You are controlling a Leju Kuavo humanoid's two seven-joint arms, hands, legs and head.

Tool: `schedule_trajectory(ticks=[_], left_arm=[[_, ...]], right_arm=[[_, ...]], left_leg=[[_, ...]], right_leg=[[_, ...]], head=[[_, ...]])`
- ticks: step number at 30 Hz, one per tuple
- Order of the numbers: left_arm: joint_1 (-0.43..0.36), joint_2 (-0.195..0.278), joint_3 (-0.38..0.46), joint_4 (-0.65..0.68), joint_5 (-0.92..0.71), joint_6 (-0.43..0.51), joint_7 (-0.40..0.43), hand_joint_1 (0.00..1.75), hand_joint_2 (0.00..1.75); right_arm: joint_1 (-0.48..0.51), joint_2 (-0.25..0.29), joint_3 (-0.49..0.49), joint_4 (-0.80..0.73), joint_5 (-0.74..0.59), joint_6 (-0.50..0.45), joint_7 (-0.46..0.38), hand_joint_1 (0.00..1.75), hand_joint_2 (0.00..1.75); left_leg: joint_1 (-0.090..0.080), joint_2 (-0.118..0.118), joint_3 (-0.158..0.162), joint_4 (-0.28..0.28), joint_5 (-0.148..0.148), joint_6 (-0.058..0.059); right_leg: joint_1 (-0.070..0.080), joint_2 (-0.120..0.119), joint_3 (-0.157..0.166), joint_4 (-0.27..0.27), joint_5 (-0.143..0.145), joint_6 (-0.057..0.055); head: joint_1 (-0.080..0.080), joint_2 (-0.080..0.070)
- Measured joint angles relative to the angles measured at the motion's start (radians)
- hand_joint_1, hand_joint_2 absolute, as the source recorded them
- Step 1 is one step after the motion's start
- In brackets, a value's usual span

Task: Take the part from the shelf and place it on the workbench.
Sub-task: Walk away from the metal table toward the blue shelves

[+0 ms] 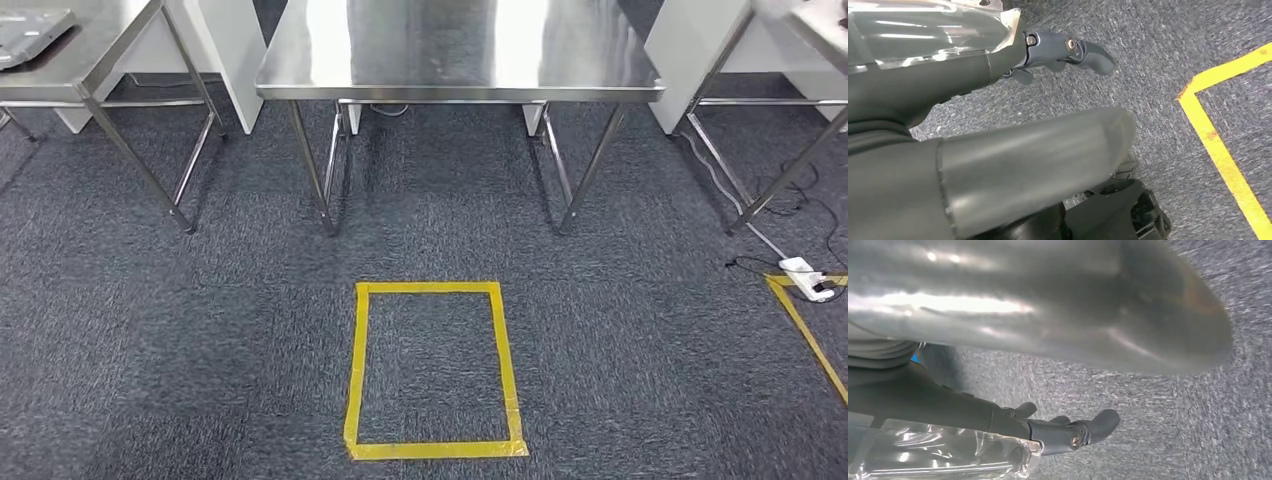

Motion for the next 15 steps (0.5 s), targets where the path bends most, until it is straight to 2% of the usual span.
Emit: schedule_trajectory(ticks=[1,2,3,4,5,6,7,8,9,11,12,13,15], left_arm=[[0.0,0.0,0.0,0.0,-0.001,0.0,0.0,0.0,0.0],[0.0,0.001,0.0,0.0,-0.002,0.0,0.001,0.0,0.0],[0.001,0.002,0.0,0.0,-0.003,-0.001,0.001,0.0,0.0],[0.001,0.003,0.0,0.0,-0.004,-0.001,0.002,0.0,0.0],[0.001,0.003,0.0,0.0,-0.005,-0.002,0.002,0.0,0.0],[0.001,0.004,0.0,0.0,-0.007,-0.002,0.002,0.0,0.0],[0.001,0.004,-0.001,0.0,-0.008,-0.003,0.003,0.0,0.0],[0.001,0.005,-0.001,0.0,-0.008,-0.004,0.003,0.0,0.0],[0.001,0.005,-0.001,0.0,-0.008,-0.004,0.004,0.0,0.0],[0.0,0.005,-0.001,0.0,-0.009,-0.004,0.004,0.0,0.0],[-0.001,0.006,-0.001,0.0,-0.01,-0.005,0.004,0.0,0.0],[-0.002,0.006,-0.001,0.0,-0.01,-0.005,0.004,0.0,0.0],[-0.004,0.006,-0.001,0.0,-0.01,-0.007,0.004,0.0,0.0]], right_arm=[[0.0,0.0,0.0,0.0,-0.001,0.0,0.0,0.0,0.0],[0.0,0.0,0.0,0.0,-0.003,0.0,0.001,0.0,0.0],[-0.001,0.0,0.0,0.0,-0.004,0.0,0.001,0.0,0.0],[-0.001,0.0,0.0,0.0,-0.006,0.0,0.001,0.0,0.0],[0.0,0.0,0.0,0.0,-0.007,0.0,0.001,0.0,0.0],[0.0,0.0,0.0,0.0,-0.008,0.0,0.001,0.0,0.0],[0.001,0.0,0.0,0.0,-0.009,0.0,0.001,0.0,0.0],[0.002,0.0,0.0,0.0,-0.009,0.0,0.001,0.0,0.0],[0.003,0.001,0.0,0.0,-0.01,0.0,0.002,0.0,0.0],[0.003,0.002,0.0,0.0,-0.01,0.0,0.004,0.0,0.0],[0.003,0.002,0.0,0.0,-0.011,-0.001,0.004,0.0,0.0],[0.002,0.003,0.0,0.0,-0.011,-0.001,0.004,0.0,0.0],[0.002,0.003,0.0,0.0,-0.011,-0.001,0.004,0.0,0.0]], left_leg=[[0.001,-0.001,-0.003,0.003,0.001,-0.005],[0.003,-0.004,-0.009,0.013,-0.011,-0.01],[0.006,-0.006,-0.019,0.036,-0.039,-0.015],[0.009,-0.009,-0.034,0.078,-0.083,-0.02],[0.011,-0.012,-0.052,0.138,-0.134,-0.025],[0.014,-0.013,-0.071,0.204,-0.176,-0.029],[0.016,-0.014,-0.082,0.257,-0.198,-0.034],[0.018,-0.014,-0.078,0.281,-0.198,-0.037],[0.021,-0.014,-0.055,0.267,-0.18,-0.039],[0.028,-0.014,0.036,0.14,-0.131,-0.041],[0.029,-0.017,0.08,0.072,-0.118,-0.039],[0.028,-0.019,0.107,0.025,-0.113,-0.037],[0.021,-0.022,0.114,0.0,-0.112,-0.026]], right_leg=[[-0.006,-0.001,-0.008,-0.001,0.004,-0.008],[-0.011,-0.003,-0.014,-0.001,0.01,-0.019],[-0.016,-0.005,-0.02,-0.002,0.018,-0.031],[-0.02,-0.007,-0.029,-0.003,0.027,-0.041],[-0.017,-0.009,-0.039,-0.003,0.035,-0.048],[-0.016,-0.01,-0.049,-0.002,0.043,-0.051],[-0.016,-0.01,-0.058,0.0,0.051,-0.05],[-0.016,-0.01,-0.067,0.002,0.058,-0.047],[-0.017,-0.01,-0.075,0.005,0.064,-0.043],[-0.02,-0.009,-0.09,0.015,0.07,-0.035],[-0.019,-0.009,-0.097,0.022,0.073,-0.031],[-0.017,-0.008,-0.102,0.027,0.076,-0.025],[-0.012,-0.008,-0.111,0.029,0.086,-0.009]], head=[[-0.002,0.0],[-0.005,0.0],[-0.009,0.0],[-0.014,0.0],[-0.017,0.0],[-0.02,0.0],[-0.021,0.0],[-0.021,0.0],[-0.022,0.0],[-0.025,0.0],[-0.028,0.0],[-0.029,0.0],[-0.027,0.0]])
